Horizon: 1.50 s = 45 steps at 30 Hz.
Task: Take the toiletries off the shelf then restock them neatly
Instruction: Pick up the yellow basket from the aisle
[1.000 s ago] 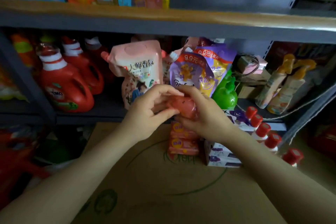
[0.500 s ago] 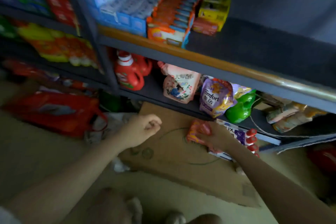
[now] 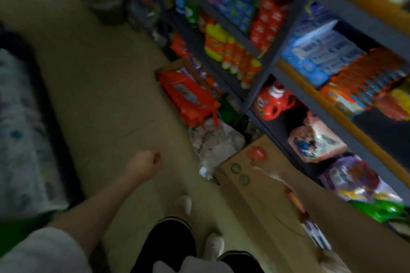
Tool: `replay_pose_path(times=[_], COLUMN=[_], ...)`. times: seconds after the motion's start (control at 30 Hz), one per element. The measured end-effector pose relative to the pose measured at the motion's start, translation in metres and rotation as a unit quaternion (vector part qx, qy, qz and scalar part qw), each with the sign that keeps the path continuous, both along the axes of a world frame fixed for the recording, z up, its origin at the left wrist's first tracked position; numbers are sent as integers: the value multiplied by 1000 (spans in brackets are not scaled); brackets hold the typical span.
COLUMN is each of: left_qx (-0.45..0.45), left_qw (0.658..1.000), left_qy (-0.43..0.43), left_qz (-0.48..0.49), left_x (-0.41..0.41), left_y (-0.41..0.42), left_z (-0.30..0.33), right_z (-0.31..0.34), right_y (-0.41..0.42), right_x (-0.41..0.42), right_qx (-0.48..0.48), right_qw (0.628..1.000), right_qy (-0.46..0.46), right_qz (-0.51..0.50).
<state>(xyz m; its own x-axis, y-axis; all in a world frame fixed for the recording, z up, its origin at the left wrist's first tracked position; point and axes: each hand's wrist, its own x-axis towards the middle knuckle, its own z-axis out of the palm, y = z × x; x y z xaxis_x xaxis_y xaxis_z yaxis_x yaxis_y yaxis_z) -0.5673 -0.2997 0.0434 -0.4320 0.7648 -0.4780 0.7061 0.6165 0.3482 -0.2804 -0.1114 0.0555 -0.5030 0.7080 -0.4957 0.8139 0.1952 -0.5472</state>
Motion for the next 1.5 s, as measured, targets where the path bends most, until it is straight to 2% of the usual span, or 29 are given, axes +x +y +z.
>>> replay_pose_path(times=[0.13,0.2,0.33,0.5,0.67,0.77,0.87,0.97,1.03,1.1,1.23,1.4,1.5], left_qx=[-26,-13,10,47,132,176,176,178,171,151,92,34,41], left_qw=[990,982,969,968,967,970,978,978,976,973,970,971,970], left_qy=[-9,-11,-31,-26,-22,3,24,32,29,33,43,74,69], left_qz=[138,190,245,245,219,166,109,101,130,170,221,224,230], left_x=[-61,-99,-180,-308,-421,-488,-557,-627,-678,-728,-824,-943,-1021], left_y=[-54,-66,-72,-38,33,85,140,190,220,244,269,295,320], left_z=[-9,-12,-15,2,47,72,82,78,72,67,58,39,26], right_z=[6,12,23,32,37,27,18,21,26,32,55,71,69], right_y=[5,9,21,49,100,150,203,255,291,326,371,403,424], right_x=[-116,-178,-305,-453,-550,-603,-662,-730,-783,-842,-964,-1106,-1191], right_qx=[-8,-17,35,52,43,14,-22,-58,-73,-80,-48,19,35], right_qw=[995,989,975,973,977,989,994,992,991,990,984,959,953], right_qy=[17,55,83,84,81,85,98,108,108,112,111,99,108], right_qz=[102,133,202,206,190,117,36,18,17,32,130,266,280])
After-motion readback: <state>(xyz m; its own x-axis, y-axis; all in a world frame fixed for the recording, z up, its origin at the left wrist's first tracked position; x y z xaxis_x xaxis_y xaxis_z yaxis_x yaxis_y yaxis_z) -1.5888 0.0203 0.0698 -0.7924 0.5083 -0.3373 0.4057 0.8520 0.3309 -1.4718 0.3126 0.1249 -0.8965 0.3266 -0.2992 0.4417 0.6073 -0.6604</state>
